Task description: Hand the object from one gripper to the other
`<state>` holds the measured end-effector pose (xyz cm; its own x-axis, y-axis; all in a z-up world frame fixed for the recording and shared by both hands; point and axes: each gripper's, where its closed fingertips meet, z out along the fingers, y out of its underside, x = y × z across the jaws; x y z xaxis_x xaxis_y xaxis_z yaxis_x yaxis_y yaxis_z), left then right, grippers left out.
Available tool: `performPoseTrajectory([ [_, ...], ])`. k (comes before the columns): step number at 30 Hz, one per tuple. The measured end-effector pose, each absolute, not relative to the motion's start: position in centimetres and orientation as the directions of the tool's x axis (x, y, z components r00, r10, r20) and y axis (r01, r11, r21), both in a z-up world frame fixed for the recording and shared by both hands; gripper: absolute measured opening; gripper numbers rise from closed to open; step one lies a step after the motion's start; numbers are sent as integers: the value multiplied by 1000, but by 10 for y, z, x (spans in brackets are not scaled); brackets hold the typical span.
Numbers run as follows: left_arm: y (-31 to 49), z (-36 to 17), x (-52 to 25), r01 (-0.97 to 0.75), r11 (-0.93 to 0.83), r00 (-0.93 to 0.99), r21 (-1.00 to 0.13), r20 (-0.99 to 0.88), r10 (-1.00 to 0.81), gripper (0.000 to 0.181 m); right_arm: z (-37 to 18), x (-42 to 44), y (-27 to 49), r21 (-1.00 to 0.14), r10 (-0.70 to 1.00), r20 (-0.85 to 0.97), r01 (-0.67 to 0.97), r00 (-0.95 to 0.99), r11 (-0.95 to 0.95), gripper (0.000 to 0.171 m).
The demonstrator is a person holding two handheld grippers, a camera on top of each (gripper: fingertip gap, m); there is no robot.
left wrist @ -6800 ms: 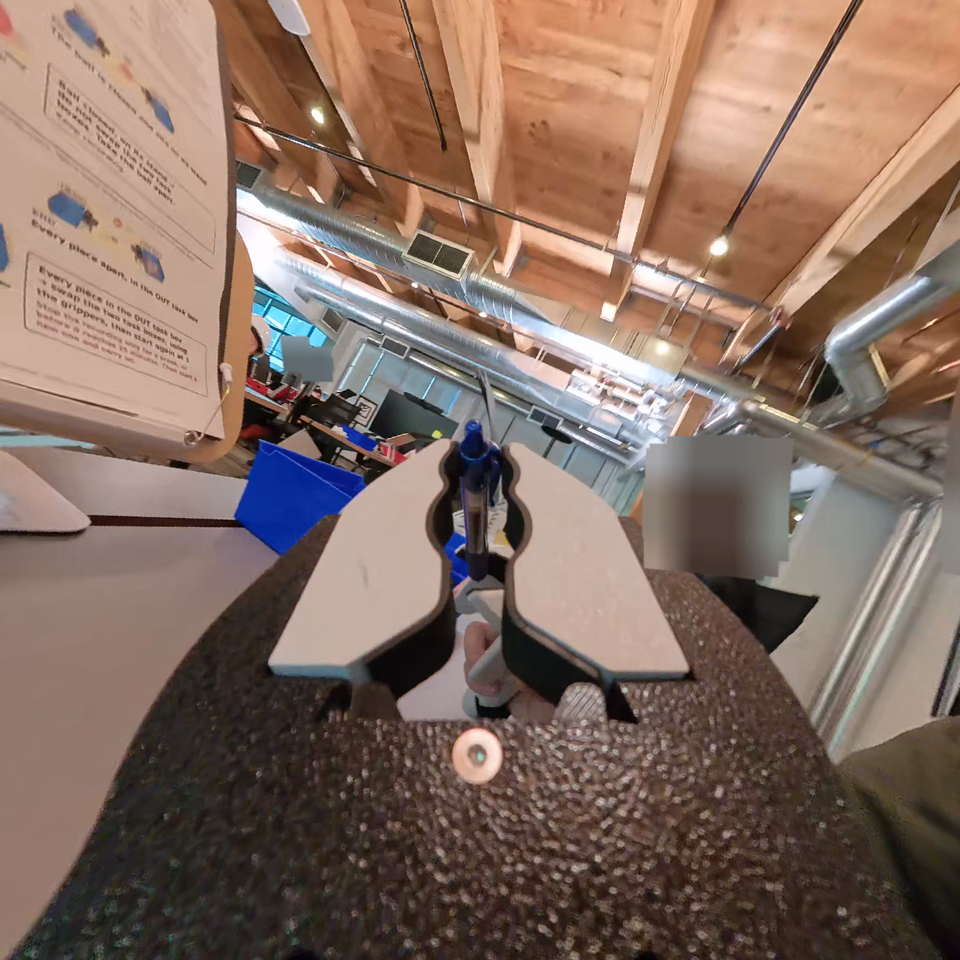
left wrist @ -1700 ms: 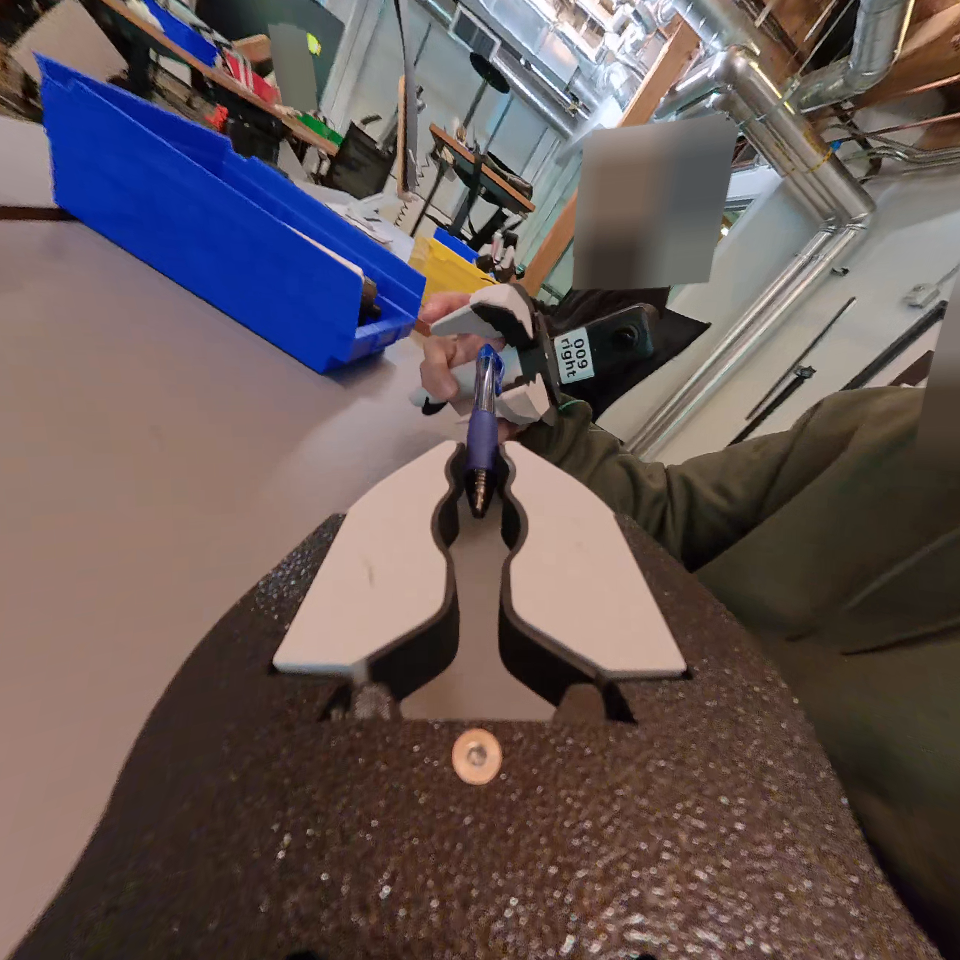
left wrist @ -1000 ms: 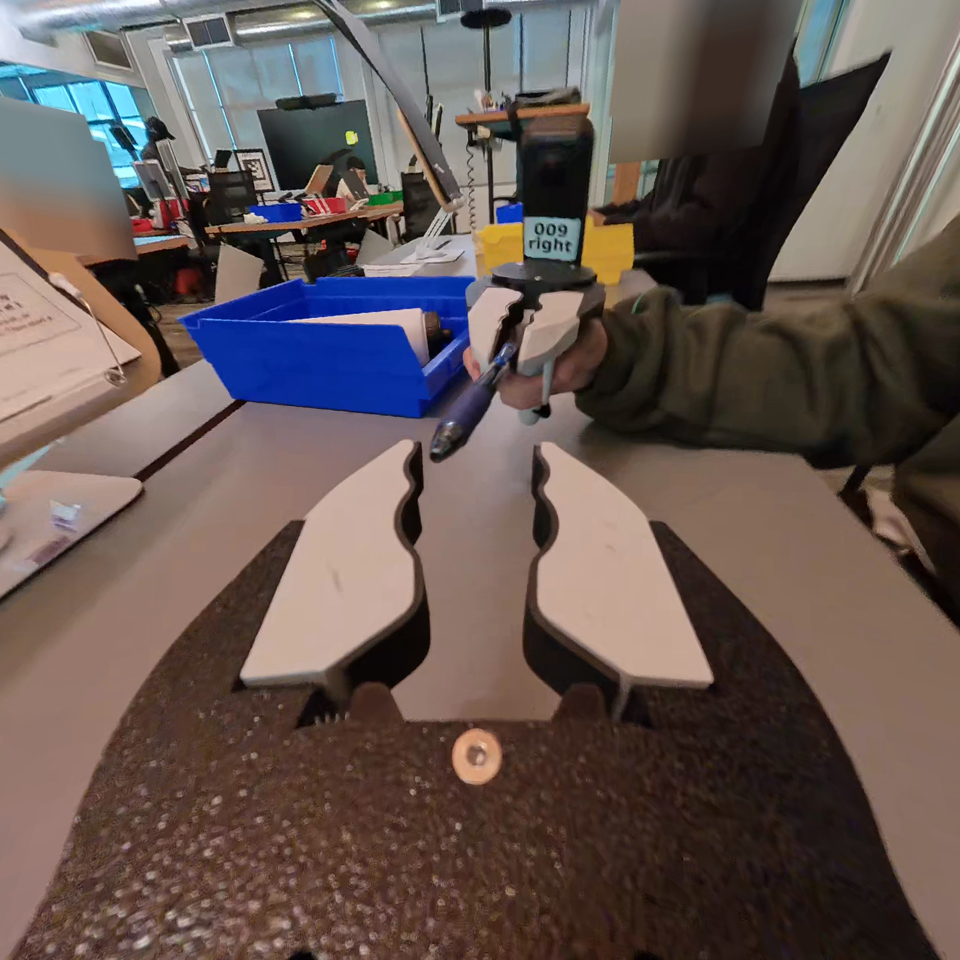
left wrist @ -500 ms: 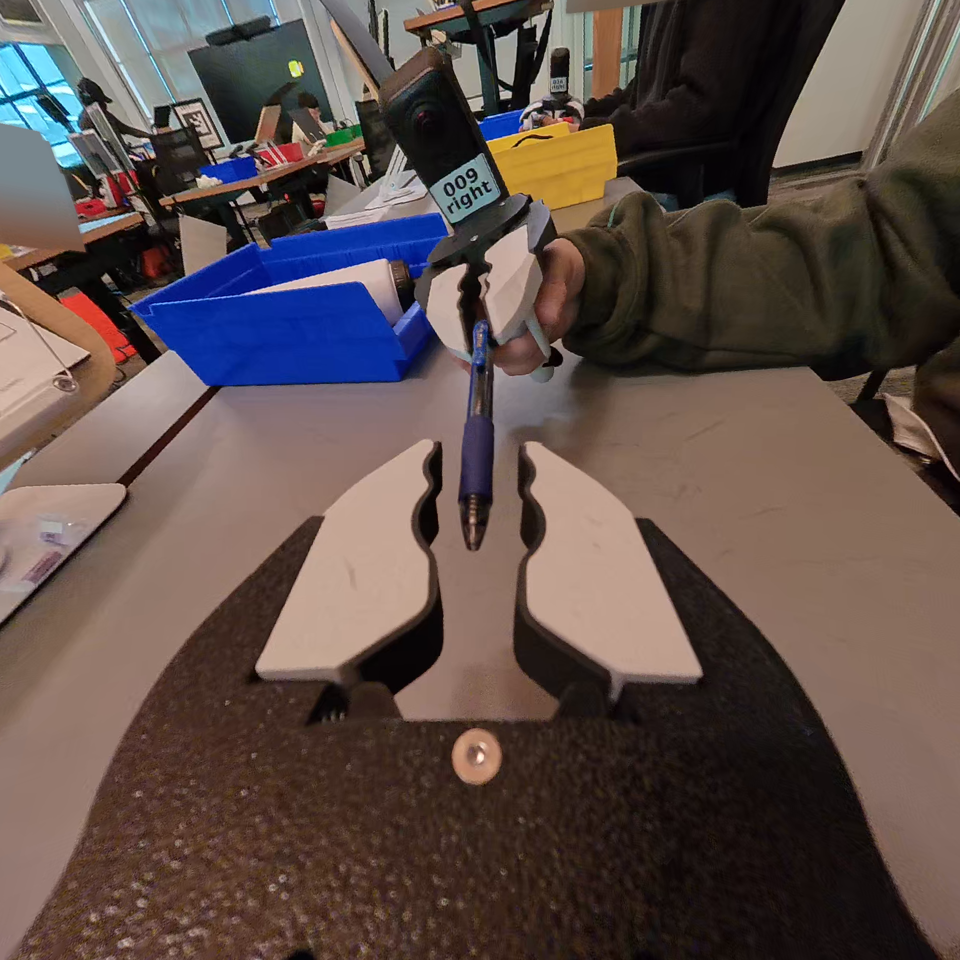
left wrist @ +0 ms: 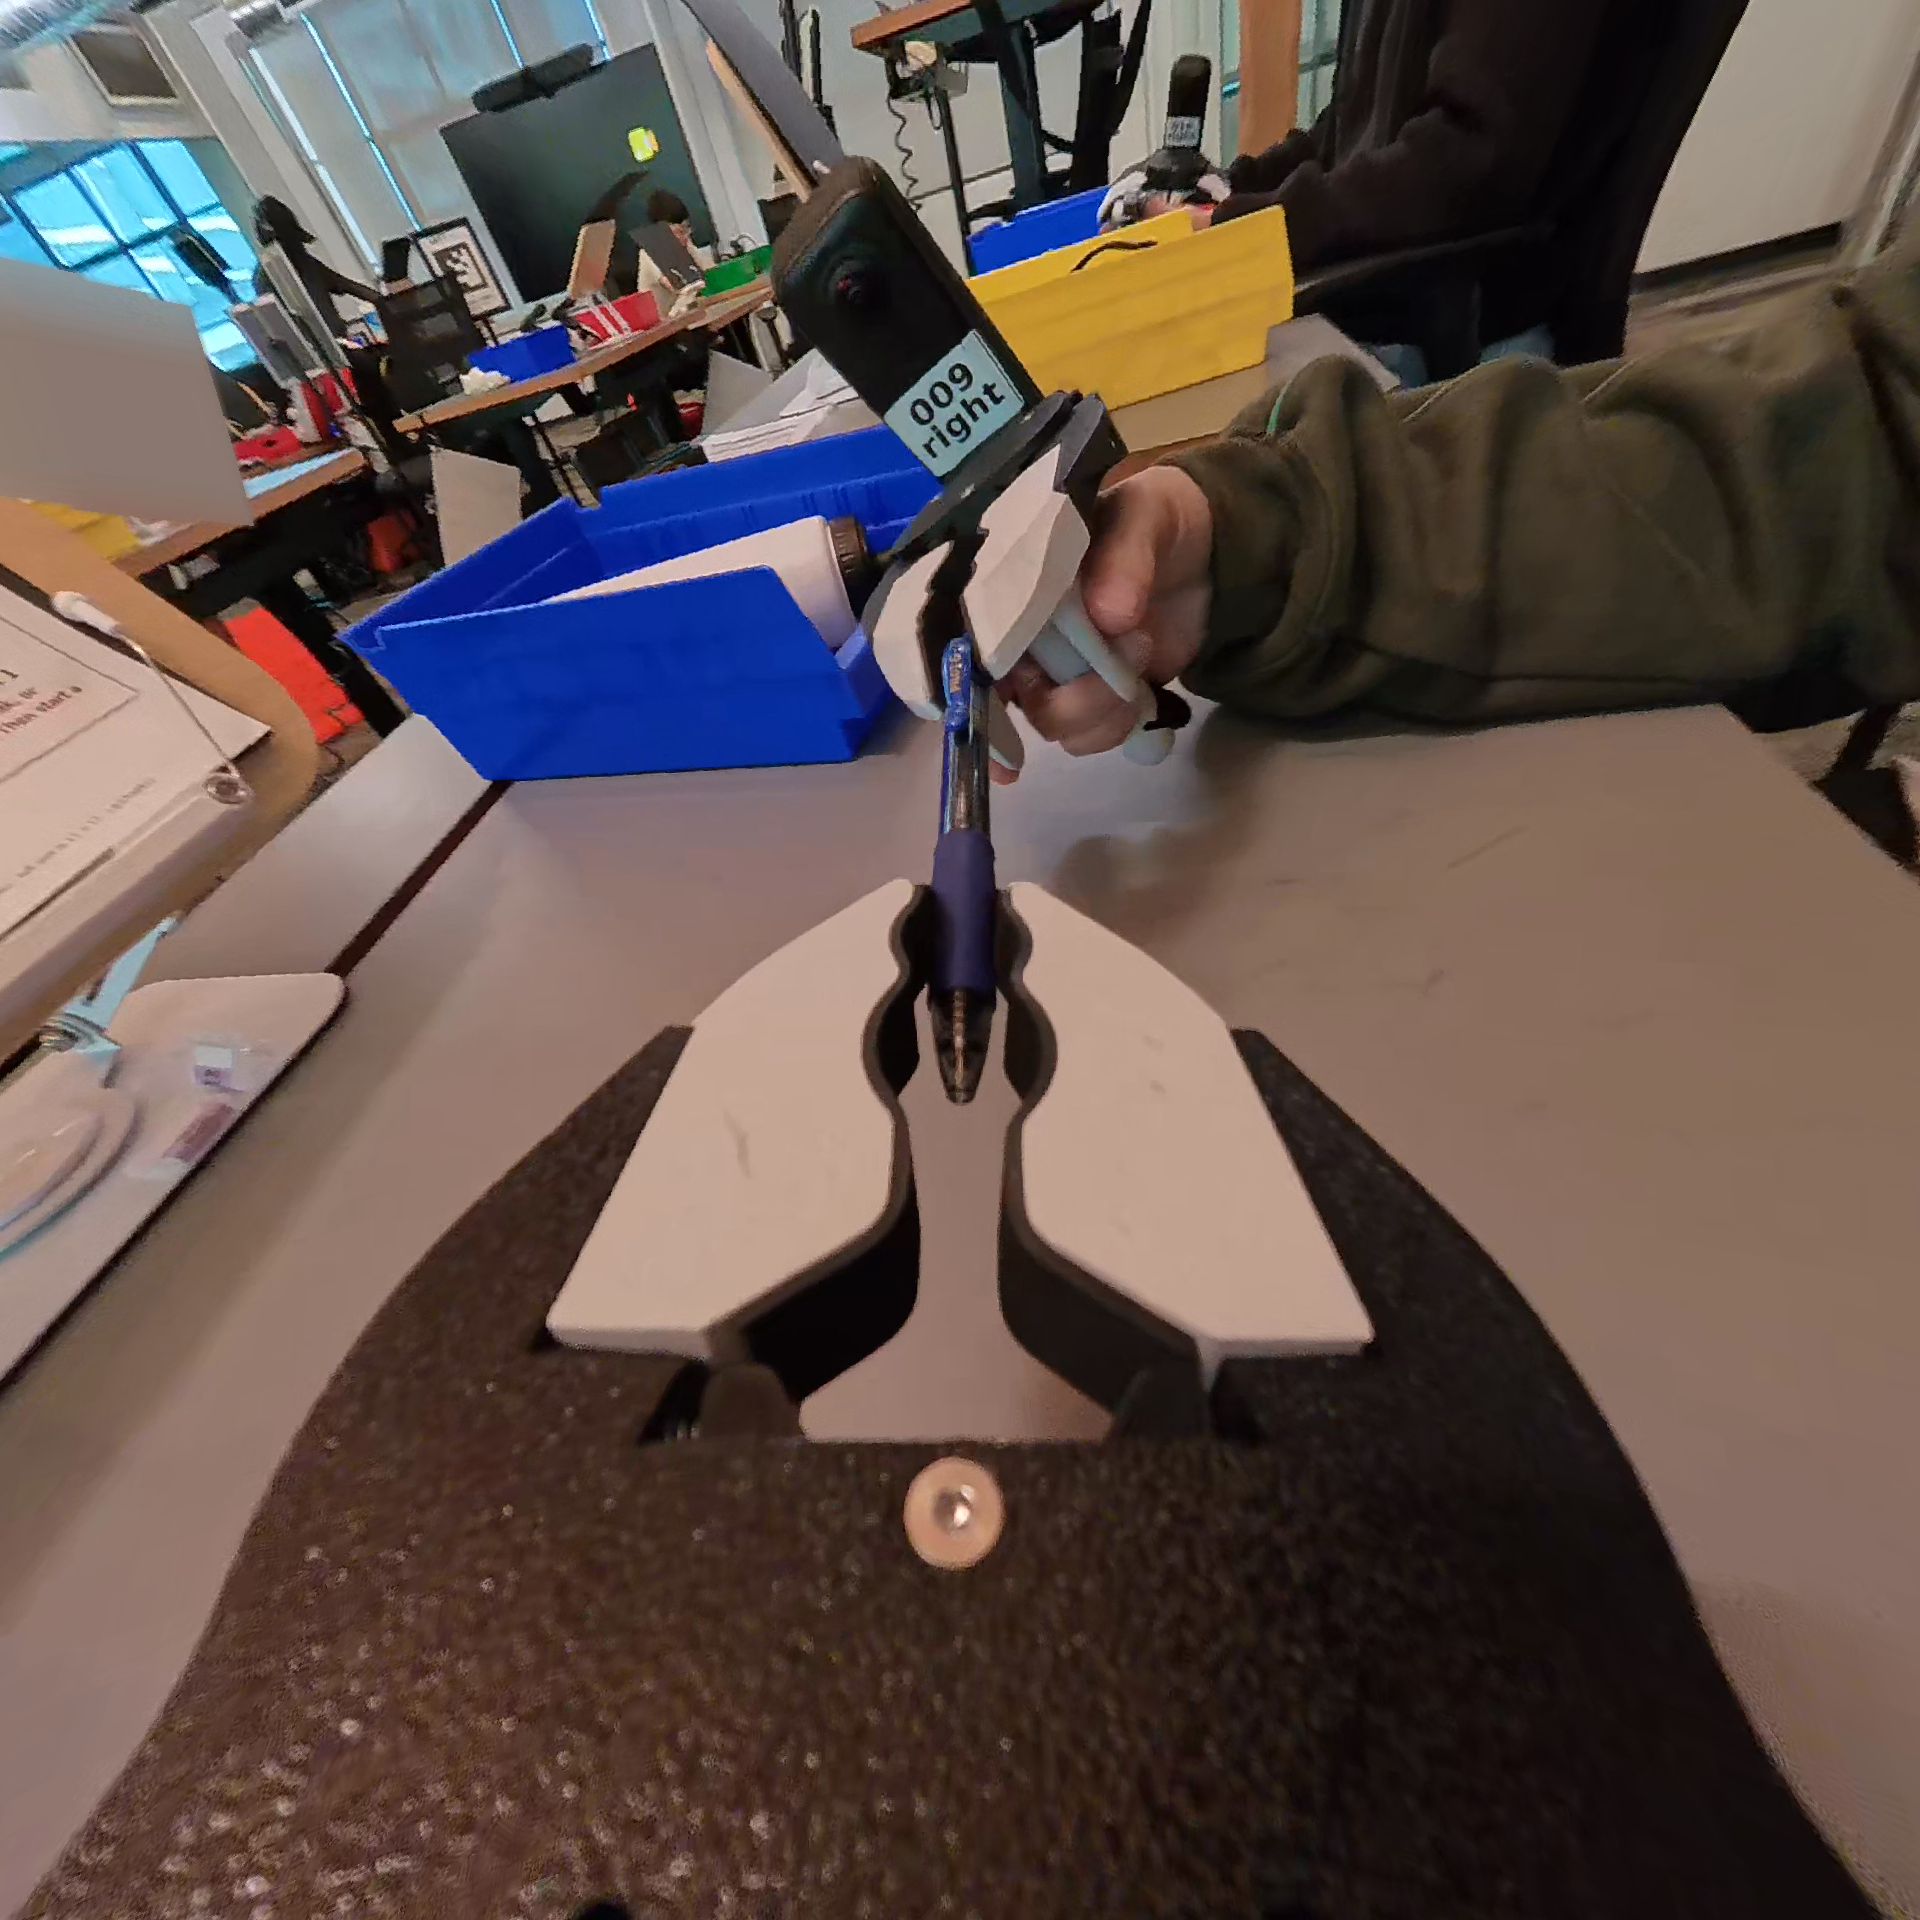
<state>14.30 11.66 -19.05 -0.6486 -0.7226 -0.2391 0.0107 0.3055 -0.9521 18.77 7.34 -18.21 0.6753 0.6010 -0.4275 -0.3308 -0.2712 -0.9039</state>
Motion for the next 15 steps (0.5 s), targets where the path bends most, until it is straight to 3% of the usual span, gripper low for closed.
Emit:
performPoseTrajectory([
  [2,120,-191,146,34,354,-617,-935,-298,-728,11,-183,194,77,-874,559,-485,-397,673,-279,15],
  [5,130,-191,151,88,474,-531,-876,-444,-722,11,-179,207,82,-681,483,-719,-646,500,-344,46],
  [8,136,-194,157,89,582,-463,-808,-551,-694,11,-181,218,85,-504,441,-835,-778,329,-376,44],
  [12,129,-197,158,76,528,-503,-846,-489,-712,11,-200,226,93,-539,346,-835,-759,427,-365,60],
  [15,128,-202,156,-7,420,-563,-907,-344,-752,11,-187,226,91,-647,418,-749,-704,514,-292,62],
])
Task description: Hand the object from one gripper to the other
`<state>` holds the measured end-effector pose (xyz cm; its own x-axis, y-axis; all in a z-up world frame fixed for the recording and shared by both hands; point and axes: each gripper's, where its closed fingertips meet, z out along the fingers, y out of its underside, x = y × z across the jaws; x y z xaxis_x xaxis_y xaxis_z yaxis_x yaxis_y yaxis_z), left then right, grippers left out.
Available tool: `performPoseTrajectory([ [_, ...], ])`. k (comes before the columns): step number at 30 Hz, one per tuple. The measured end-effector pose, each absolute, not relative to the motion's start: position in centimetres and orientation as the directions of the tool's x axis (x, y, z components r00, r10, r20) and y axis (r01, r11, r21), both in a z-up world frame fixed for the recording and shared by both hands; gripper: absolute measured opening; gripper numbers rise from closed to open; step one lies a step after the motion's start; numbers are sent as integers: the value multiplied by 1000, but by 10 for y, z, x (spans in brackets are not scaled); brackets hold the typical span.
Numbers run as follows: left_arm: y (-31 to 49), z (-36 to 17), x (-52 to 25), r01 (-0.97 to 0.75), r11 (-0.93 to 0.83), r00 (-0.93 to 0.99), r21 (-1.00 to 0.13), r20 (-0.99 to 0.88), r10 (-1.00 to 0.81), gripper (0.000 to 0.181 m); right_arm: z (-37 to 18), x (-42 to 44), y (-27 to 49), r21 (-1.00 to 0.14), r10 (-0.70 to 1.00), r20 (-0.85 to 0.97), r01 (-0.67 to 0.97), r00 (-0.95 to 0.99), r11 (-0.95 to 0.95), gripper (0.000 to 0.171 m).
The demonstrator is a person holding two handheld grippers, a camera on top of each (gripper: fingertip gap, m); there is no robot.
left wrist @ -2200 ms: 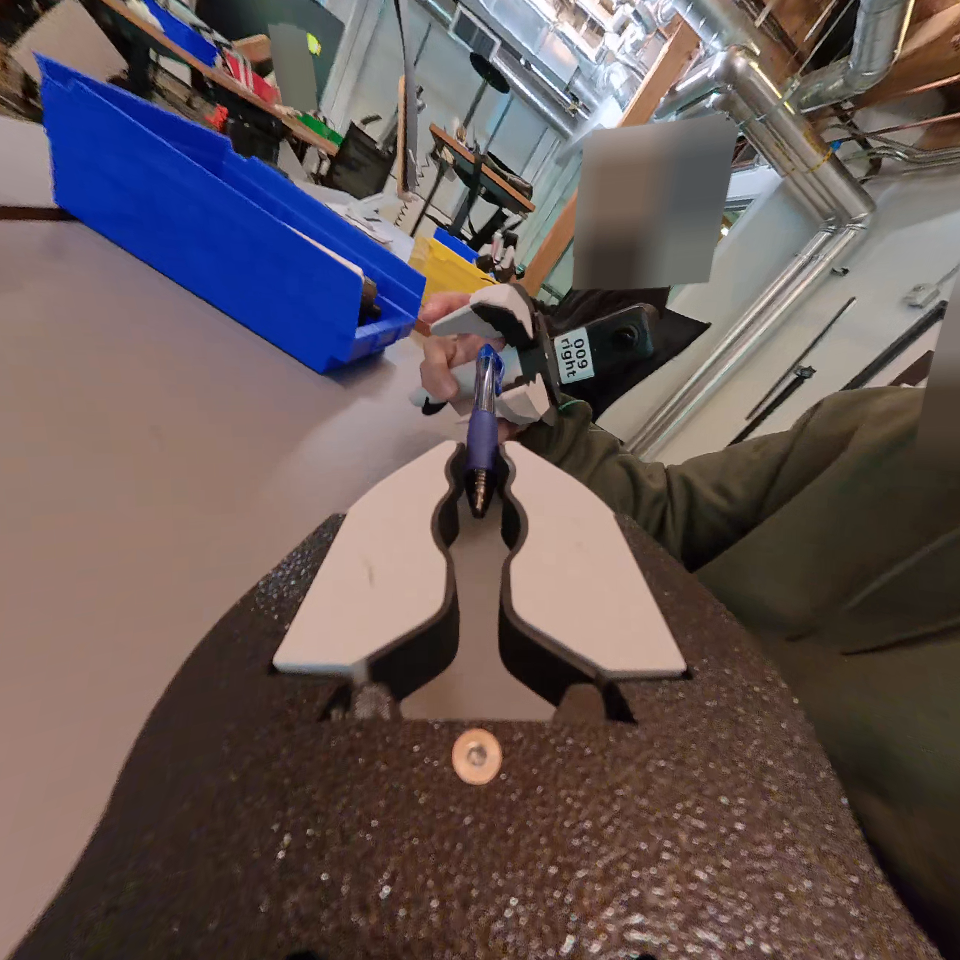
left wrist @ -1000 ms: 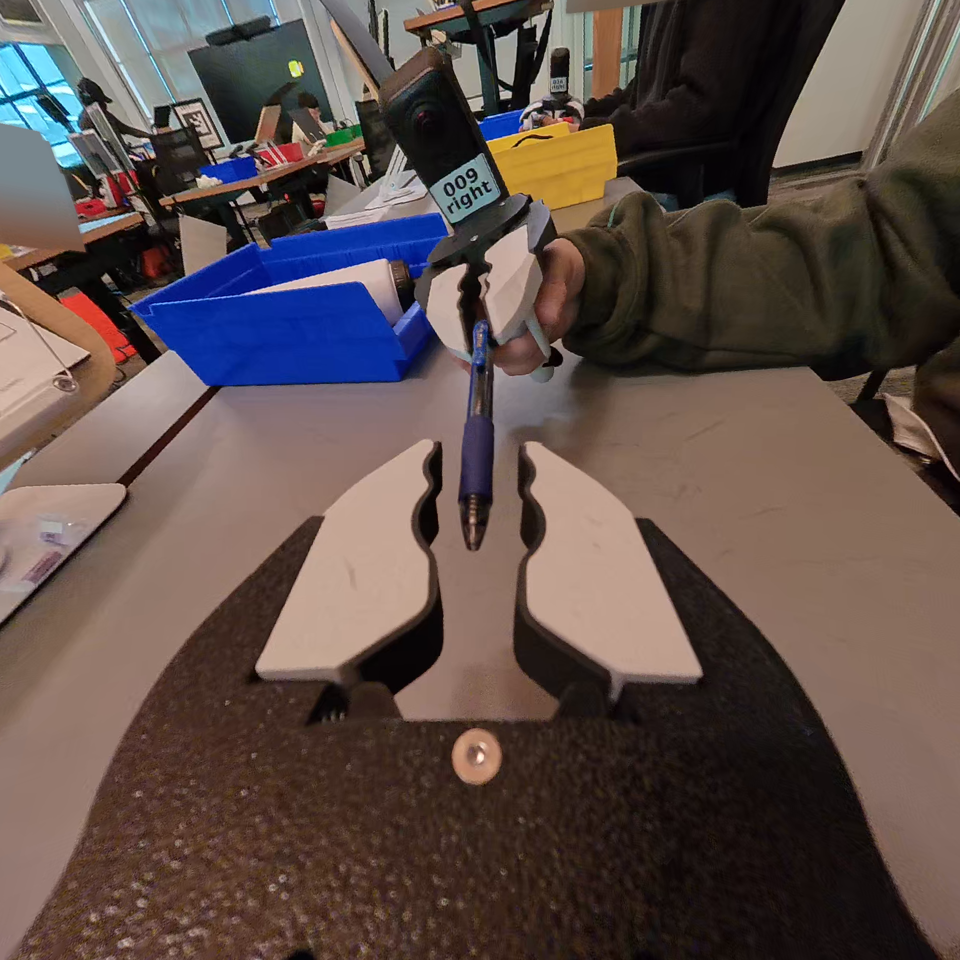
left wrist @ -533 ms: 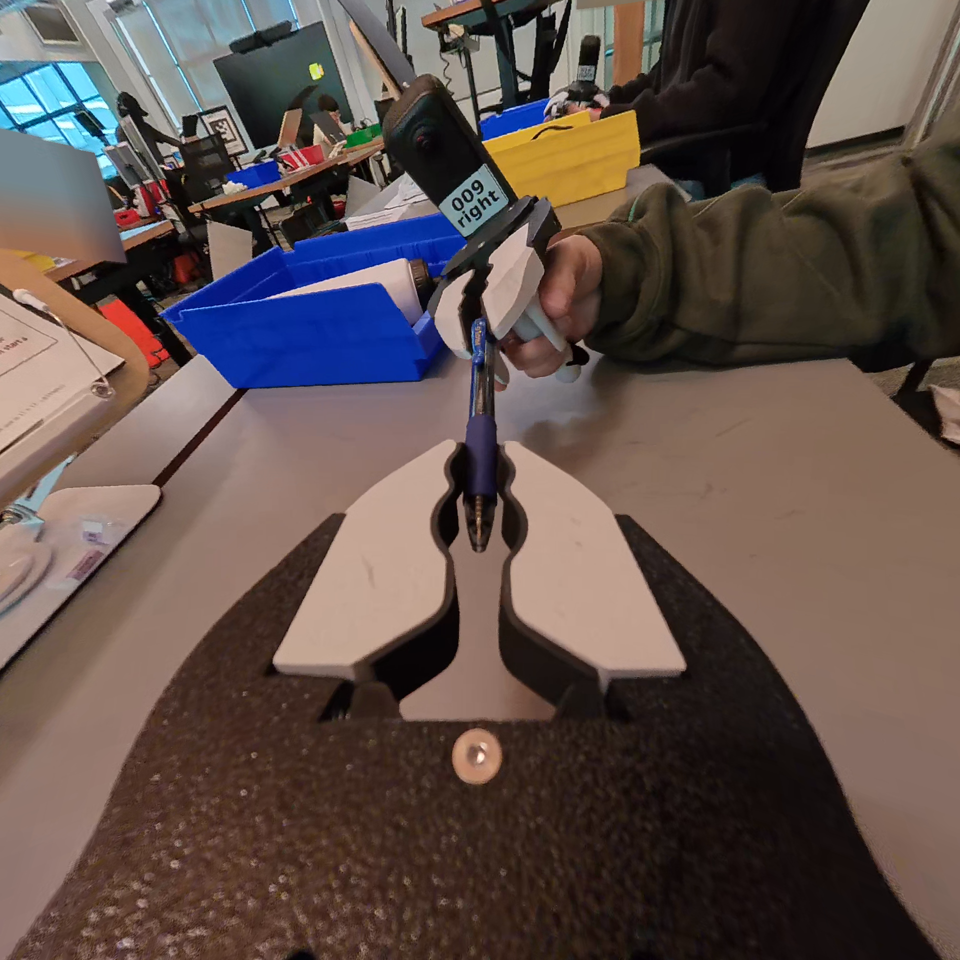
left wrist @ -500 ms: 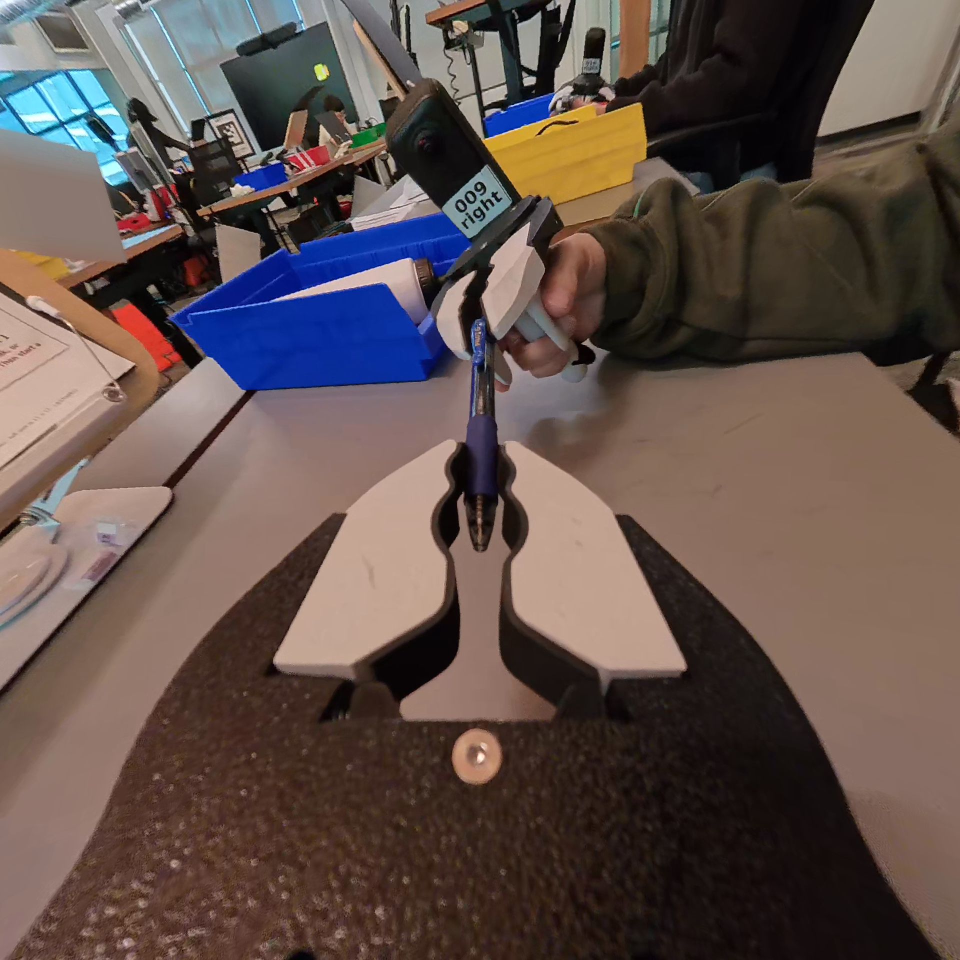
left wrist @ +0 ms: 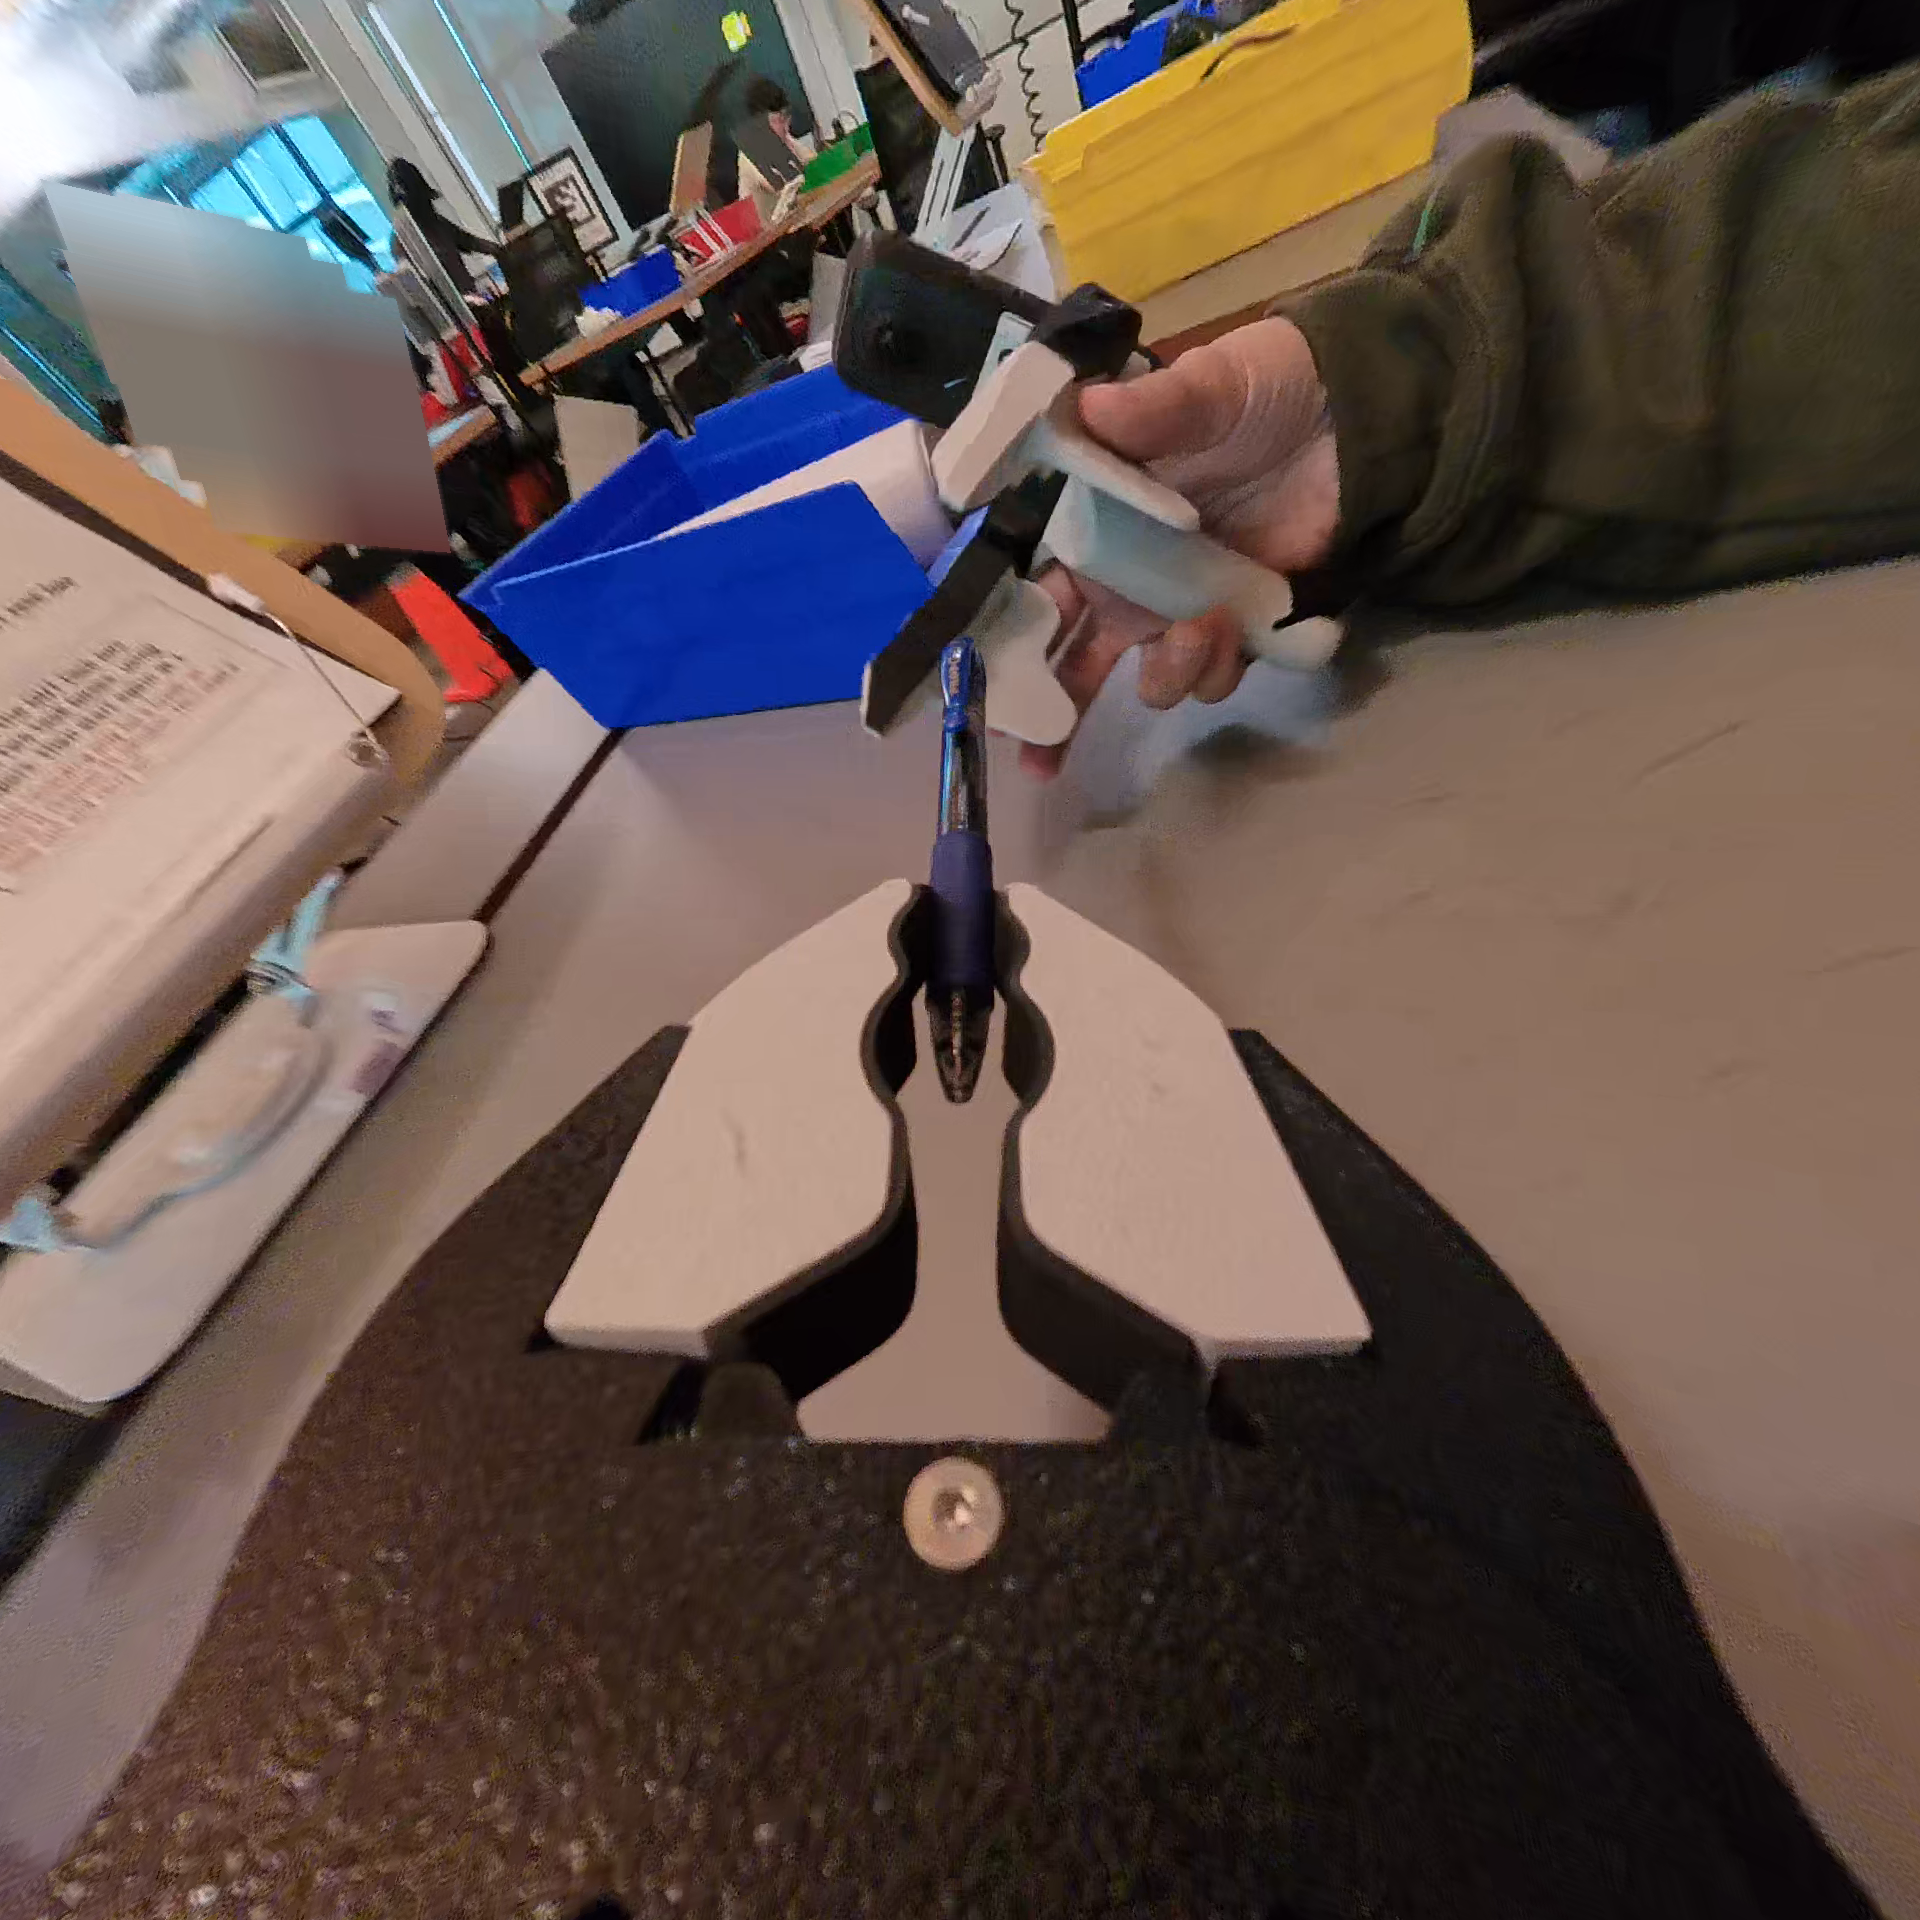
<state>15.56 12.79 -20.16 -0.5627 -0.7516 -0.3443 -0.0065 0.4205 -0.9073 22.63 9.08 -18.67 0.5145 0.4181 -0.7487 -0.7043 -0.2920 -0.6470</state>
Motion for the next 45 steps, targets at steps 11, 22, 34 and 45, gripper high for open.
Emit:
performPoseTrajectory([
  [11,121,-201,148,-92,272,-646,-958,-151,-748,11,-194,199,85,-952,508,-302,-233,807,-197,13],
  [22,128,-179,153,163,407,-493,-899,-432,-756,26,-177,197,80,-757,536,-646,-550,544,-353,6],
  [34,116,-198,153,86,468,-567,-879,-430,-703,11,-188,200,76,-582,493,-798,-656,346,-481,7],
  [45,123,-177,142,-202,-59,-679,-978,183,-711,10,-180,201,82,-970,400,242,234,884,70,51],
])
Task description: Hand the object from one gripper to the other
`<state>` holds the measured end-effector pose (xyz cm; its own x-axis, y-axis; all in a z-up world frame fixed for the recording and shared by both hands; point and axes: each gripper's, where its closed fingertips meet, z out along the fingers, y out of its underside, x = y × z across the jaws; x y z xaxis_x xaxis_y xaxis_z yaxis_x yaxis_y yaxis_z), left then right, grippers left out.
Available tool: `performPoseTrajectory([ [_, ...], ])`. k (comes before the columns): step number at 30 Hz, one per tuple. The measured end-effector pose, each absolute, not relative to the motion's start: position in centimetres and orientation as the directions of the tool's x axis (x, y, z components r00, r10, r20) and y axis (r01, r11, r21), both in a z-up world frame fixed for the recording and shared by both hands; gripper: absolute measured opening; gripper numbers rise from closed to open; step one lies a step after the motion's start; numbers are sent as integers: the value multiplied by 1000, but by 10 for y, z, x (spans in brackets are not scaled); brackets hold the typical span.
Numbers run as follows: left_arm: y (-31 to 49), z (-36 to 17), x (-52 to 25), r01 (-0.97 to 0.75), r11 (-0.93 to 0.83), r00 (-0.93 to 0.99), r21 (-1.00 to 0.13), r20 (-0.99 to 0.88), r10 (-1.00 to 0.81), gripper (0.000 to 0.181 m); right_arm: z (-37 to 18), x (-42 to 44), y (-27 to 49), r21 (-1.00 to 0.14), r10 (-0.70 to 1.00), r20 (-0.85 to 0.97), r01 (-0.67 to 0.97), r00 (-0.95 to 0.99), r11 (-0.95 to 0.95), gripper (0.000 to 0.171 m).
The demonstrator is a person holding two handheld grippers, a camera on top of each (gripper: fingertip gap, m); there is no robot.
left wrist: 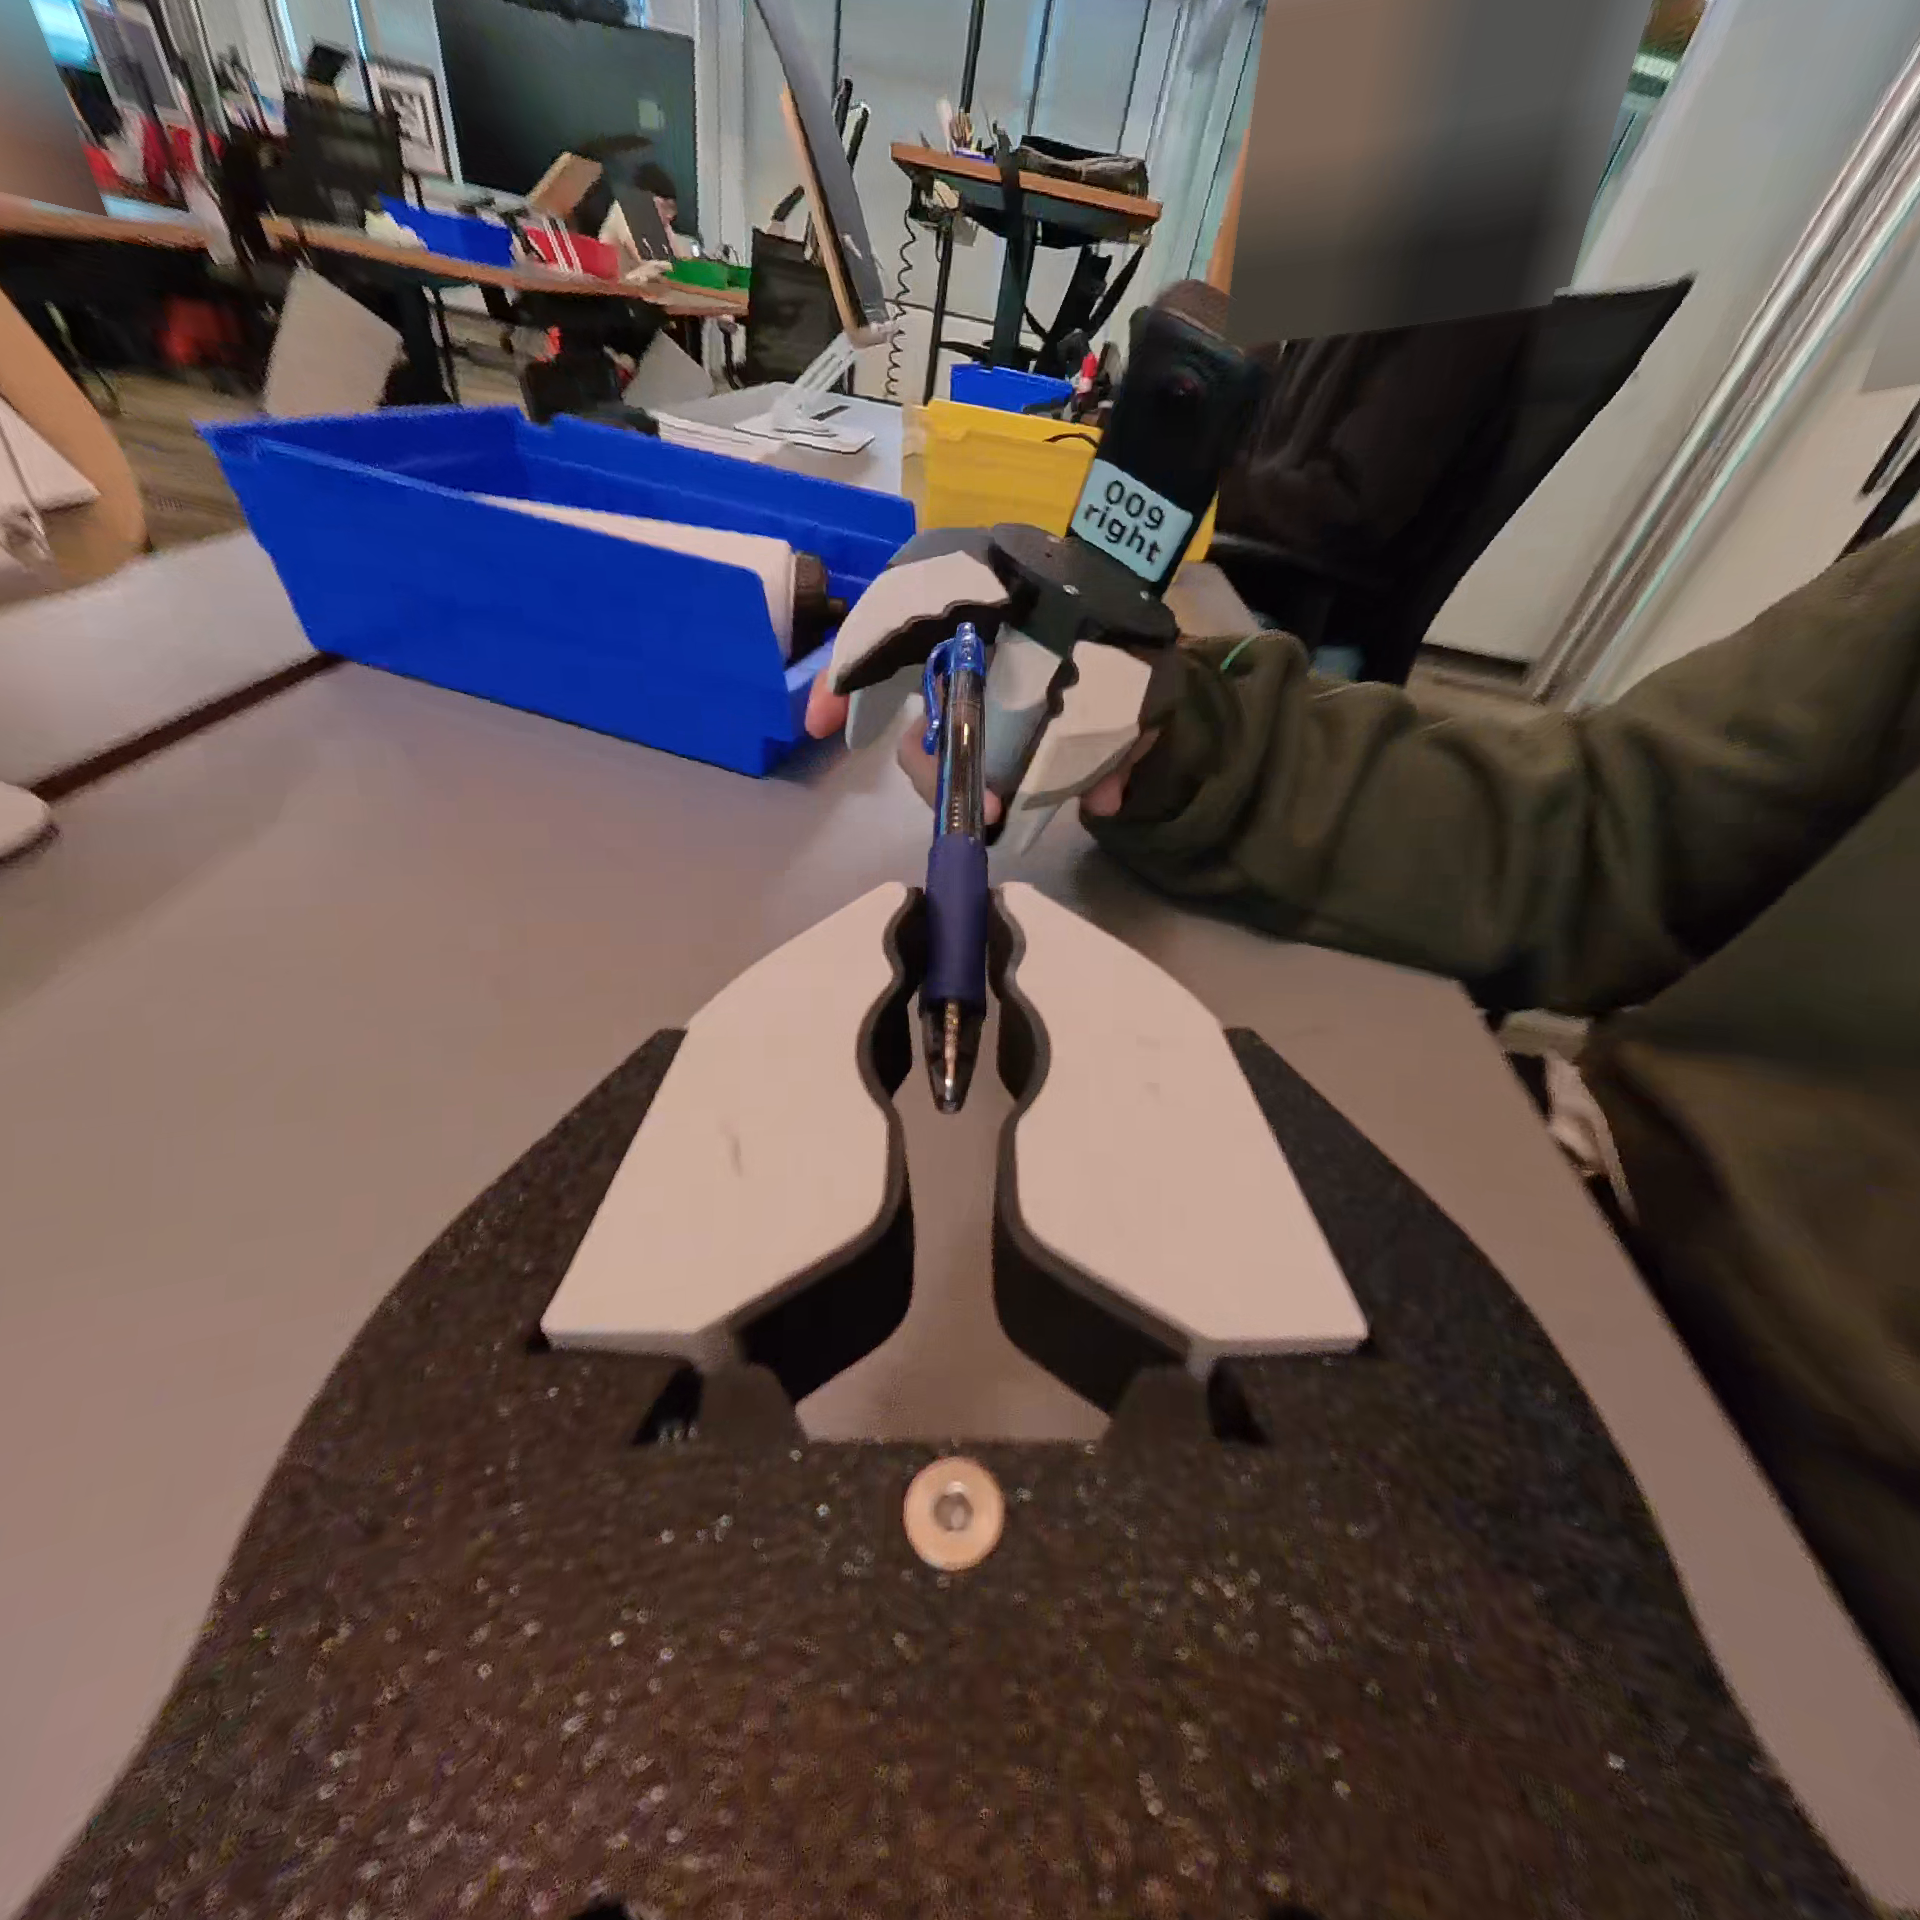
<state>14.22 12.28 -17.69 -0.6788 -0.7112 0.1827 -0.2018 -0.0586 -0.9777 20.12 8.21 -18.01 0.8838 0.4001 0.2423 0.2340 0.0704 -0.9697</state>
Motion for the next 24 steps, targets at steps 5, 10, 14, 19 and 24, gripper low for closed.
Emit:
performPoseTrajectory([
  [5,118,-188,138,-290,-60,-702,-955,255,-665,11,-169,183,78,-909,388,414,353,823,221,43],
  [10,114,-189,137,-303,-62,-712,-951,269,-649,11,-176,181,77,-881,398,473,428,786,201,27],
  [14,115,-191,137,-315,-61,-709,-947,278,-649,11,-184,178,80,-862,405,504,476,763,176,16],
  [19,118,-180,139,-226,-90,-705,-970,226,-672,12,-182,175,79,-899,460,428,420,778,126,12],
  [24,123,-174,141,-35,58,-652,-998,-21,-758,46,-174,179,78,-955,483,286,285,828,77,11],
])
